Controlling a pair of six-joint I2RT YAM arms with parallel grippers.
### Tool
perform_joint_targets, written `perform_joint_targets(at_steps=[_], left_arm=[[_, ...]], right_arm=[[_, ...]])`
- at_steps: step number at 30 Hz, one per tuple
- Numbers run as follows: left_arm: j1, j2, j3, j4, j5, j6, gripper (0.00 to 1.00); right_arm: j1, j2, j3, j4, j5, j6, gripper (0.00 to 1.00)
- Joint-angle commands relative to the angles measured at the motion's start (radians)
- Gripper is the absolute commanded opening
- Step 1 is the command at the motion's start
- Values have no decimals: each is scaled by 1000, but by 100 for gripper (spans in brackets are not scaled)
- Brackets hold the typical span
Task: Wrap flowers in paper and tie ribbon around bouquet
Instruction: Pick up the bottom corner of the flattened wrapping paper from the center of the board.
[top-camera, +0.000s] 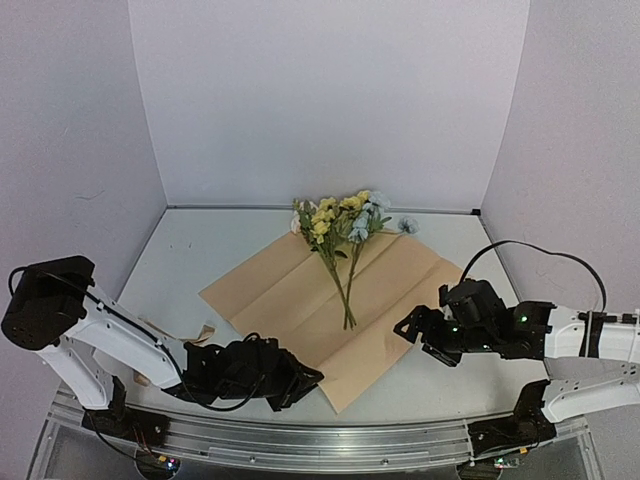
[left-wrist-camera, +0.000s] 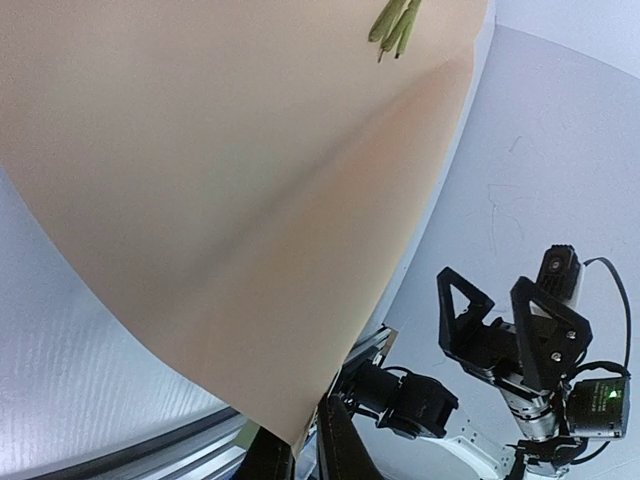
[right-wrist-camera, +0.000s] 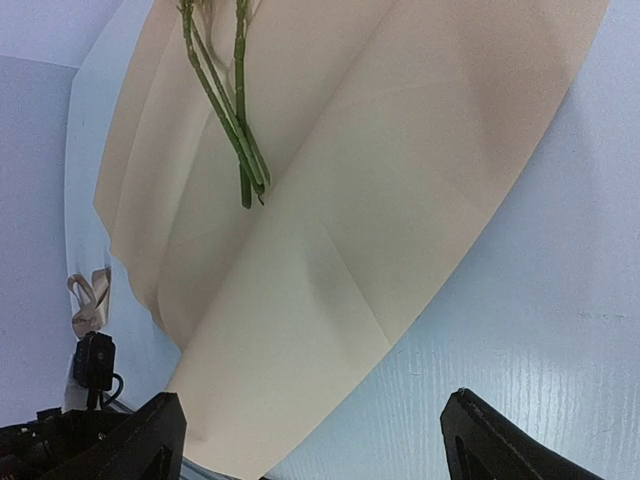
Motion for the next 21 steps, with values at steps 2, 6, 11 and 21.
perform_joint_targets(at_steps=[2,6,11,21], left_arm=[[21,-6,79,-24,21,78,6],[21,47,134,-81,66,92,2],[17,155,139,3,139,38,0],[16,202,124,51,201,-14,0]], right_arm=[[5,-7,31,-22,20,-16,92],[6,18,56,-45,40,-52,92],[9,156,228,-94,96,-225,79],[-5,585,472,-86,69,-394,48]])
